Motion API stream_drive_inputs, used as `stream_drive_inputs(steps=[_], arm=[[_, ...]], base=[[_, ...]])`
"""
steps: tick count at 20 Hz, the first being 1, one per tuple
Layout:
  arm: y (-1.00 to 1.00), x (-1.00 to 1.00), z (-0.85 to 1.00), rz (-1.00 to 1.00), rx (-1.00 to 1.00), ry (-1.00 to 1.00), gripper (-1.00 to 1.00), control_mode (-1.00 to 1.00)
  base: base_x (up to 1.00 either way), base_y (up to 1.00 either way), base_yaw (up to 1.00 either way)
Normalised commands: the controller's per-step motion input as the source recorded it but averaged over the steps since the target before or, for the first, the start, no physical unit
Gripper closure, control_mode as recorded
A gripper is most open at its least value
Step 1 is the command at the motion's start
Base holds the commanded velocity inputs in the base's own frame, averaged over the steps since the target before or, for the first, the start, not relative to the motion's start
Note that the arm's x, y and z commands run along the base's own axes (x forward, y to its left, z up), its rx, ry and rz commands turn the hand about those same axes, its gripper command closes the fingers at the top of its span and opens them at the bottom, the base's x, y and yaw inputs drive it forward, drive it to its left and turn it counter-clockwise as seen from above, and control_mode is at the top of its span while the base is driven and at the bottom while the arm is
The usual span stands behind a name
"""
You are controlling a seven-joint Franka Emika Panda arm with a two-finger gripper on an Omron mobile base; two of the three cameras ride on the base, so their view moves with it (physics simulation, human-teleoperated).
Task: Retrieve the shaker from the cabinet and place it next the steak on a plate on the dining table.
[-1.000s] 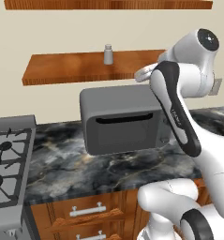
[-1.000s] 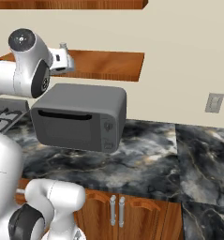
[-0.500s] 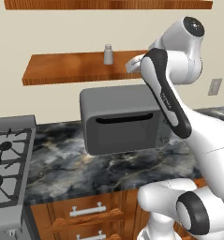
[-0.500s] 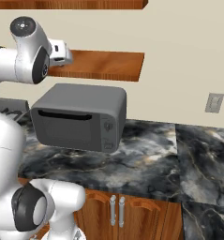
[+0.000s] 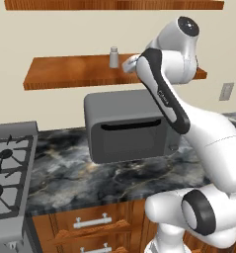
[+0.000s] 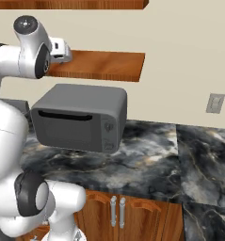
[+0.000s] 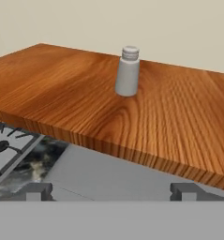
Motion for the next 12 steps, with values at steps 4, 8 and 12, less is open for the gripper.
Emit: stream_drive_inputs(steps=[4, 8, 12], arm=[[0.0, 0.47, 0.0, 0.0, 0.06, 0.0, -1.0, -1.0], [0.0, 0.48, 0.0, 0.0, 0.06, 0.0, -1.0, -1.0], [0.07, 0.35, 0.0, 0.0, 0.01, 0.0, -1.0, -1.0]], base=[[0.0, 0.0, 0.0], [0.0, 0.0, 0.0], [0.0, 0.0, 0.0]])
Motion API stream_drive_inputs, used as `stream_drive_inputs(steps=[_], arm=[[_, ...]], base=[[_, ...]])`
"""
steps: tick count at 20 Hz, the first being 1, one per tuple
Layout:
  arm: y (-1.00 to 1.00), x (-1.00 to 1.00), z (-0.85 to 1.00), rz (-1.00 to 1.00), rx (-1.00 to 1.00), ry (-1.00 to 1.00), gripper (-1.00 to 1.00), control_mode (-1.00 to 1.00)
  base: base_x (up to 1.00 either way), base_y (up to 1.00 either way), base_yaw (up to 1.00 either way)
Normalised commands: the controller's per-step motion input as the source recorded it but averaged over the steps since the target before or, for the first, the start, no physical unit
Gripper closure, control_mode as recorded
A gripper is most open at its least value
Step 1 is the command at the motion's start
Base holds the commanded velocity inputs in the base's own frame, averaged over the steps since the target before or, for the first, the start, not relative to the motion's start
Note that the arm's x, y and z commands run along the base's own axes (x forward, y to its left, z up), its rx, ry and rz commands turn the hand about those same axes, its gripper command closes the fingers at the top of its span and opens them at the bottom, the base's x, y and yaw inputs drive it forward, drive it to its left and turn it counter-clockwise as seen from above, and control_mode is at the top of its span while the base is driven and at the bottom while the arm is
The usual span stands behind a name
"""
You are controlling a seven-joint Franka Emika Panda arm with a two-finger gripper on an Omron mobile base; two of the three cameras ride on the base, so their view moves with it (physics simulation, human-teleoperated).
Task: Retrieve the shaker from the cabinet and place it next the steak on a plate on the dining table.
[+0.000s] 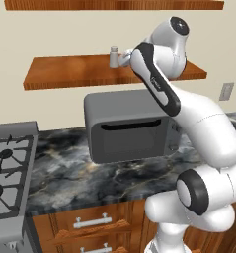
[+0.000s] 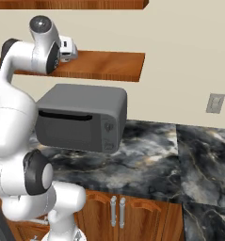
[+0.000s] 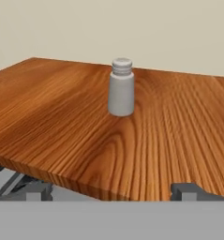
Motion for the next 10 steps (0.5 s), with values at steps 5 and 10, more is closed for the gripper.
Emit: stream_drive_inputs(steps=[5, 10], arm=[[0.19, 0.25, 0.0, 0.0, 0.0, 0.0, -1.0, -1.0], [0.15, 0.23, 0.0, 0.0, 0.0, 0.0, -1.0, -1.0]], base=[[0.0, 0.0, 0.0], [0.0, 0.0, 0.0]])
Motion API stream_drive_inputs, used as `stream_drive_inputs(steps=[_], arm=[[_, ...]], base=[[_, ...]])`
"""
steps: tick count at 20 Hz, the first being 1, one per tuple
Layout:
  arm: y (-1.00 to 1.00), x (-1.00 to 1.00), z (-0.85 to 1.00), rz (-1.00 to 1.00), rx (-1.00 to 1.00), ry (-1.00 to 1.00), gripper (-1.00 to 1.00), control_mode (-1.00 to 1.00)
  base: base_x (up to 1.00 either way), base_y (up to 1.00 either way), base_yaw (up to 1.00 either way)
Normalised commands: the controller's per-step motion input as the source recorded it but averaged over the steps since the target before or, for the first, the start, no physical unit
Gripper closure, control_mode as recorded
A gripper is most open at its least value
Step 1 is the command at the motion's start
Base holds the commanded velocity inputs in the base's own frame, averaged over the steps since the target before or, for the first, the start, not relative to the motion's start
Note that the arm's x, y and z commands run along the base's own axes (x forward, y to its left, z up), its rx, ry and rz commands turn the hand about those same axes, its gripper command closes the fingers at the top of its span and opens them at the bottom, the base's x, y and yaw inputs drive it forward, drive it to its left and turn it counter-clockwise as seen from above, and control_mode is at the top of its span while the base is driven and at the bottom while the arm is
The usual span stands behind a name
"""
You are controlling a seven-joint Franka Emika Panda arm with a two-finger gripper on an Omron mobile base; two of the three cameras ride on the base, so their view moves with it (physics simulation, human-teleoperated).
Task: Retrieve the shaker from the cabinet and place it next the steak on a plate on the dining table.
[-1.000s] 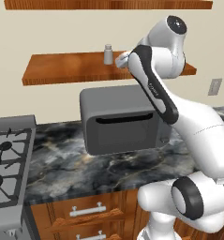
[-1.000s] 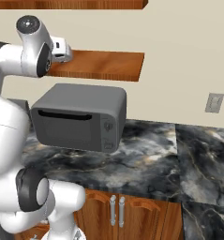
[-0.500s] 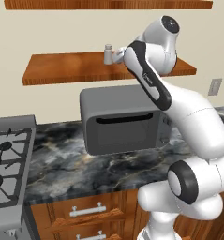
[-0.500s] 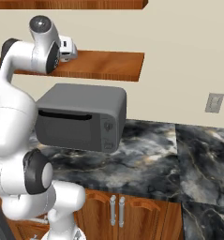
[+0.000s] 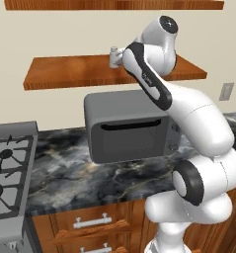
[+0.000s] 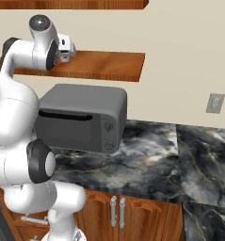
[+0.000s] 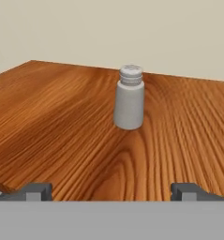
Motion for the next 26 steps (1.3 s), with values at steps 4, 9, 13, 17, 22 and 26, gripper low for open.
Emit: stream_drive_inputs(steps=[4, 9, 13, 17, 22, 26], arm=[[0.01, 0.27, 0.0, 0.0, 0.0, 0.0, -1.0, -1.0], [0.05, 0.21, 0.0, 0.0, 0.0, 0.0, -1.0, -1.0], [0.11, 0.19, 0.0, 0.0, 0.0, 0.0, -1.0, -1.0], [0.12, 0.21, 0.0, 0.0, 0.0, 0.0, -1.0, -1.0], [0.02, 0.19, 0.02, 0.0, 0.0, 0.0, -1.0, -1.0], [0.0, 0.16, 0.04, 0.0, 0.0, 0.0, -1.0, -1.0]], base=[[0.0, 0.0, 0.0], [0.0, 0.0, 0.0], [0.0, 0.0, 0.0], [0.0, 0.0, 0.0], [0.0, 0.0, 0.0], [0.0, 0.0, 0.0]])
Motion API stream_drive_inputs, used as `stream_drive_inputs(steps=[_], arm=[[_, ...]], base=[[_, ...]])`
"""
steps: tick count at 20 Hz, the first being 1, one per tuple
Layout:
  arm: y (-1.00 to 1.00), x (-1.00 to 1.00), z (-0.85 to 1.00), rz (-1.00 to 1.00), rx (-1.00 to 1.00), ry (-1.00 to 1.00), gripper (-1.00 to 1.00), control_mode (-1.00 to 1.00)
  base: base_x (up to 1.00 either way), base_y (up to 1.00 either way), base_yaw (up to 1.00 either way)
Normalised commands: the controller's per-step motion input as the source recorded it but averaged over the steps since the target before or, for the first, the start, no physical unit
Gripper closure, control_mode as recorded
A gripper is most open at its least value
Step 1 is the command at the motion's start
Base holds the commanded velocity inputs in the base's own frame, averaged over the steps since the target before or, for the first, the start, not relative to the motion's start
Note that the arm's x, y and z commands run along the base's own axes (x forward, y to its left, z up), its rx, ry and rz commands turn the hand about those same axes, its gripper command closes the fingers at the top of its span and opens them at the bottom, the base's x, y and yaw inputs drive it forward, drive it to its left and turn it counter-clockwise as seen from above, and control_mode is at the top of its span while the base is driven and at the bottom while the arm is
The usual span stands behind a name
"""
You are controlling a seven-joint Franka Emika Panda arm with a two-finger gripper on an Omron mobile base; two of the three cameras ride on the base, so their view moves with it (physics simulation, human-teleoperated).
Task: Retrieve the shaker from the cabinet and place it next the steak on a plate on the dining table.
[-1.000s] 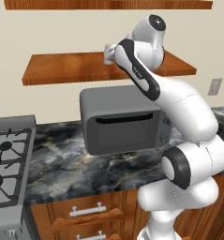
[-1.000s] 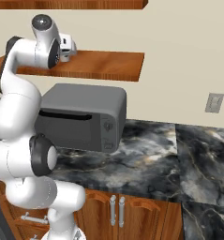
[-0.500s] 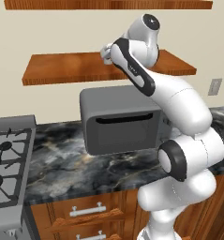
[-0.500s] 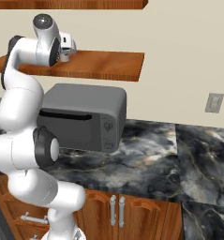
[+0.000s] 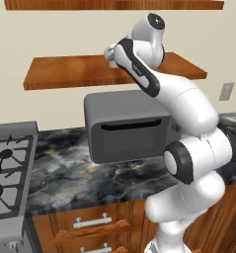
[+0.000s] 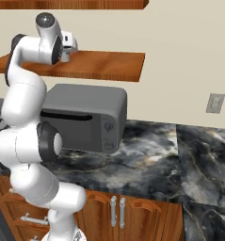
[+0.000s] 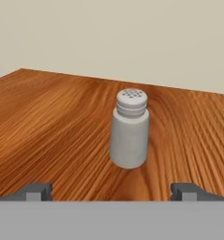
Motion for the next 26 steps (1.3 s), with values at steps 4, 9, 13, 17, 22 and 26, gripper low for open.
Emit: stream_drive_inputs(steps=[4, 9, 13, 17, 22, 26], arm=[[0.0, 0.22, 0.01, 0.0, 0.0, 0.0, -1.0, -1.0], [0.0, 0.29, 0.0, 0.0, 0.0, 0.0, -1.0, -1.0], [0.05, 0.3, 0.0, 0.0, 0.0, 0.0, -1.0, -1.0], [0.15, 0.25, 0.0, 0.0, 0.0, 0.0, -1.0, -1.0], [0.16, 0.2, 0.0, 0.0, 0.0, 0.0, -1.0, -1.0], [0.07, 0.17, 0.0, 0.0, 0.0, 0.0, -1.0, -1.0]], base=[[0.0, 0.0, 0.0], [0.0, 0.0, 0.0], [0.0, 0.0, 0.0], [0.0, 0.0, 0.0], [0.0, 0.0, 0.0], [0.0, 0.0, 0.0]])
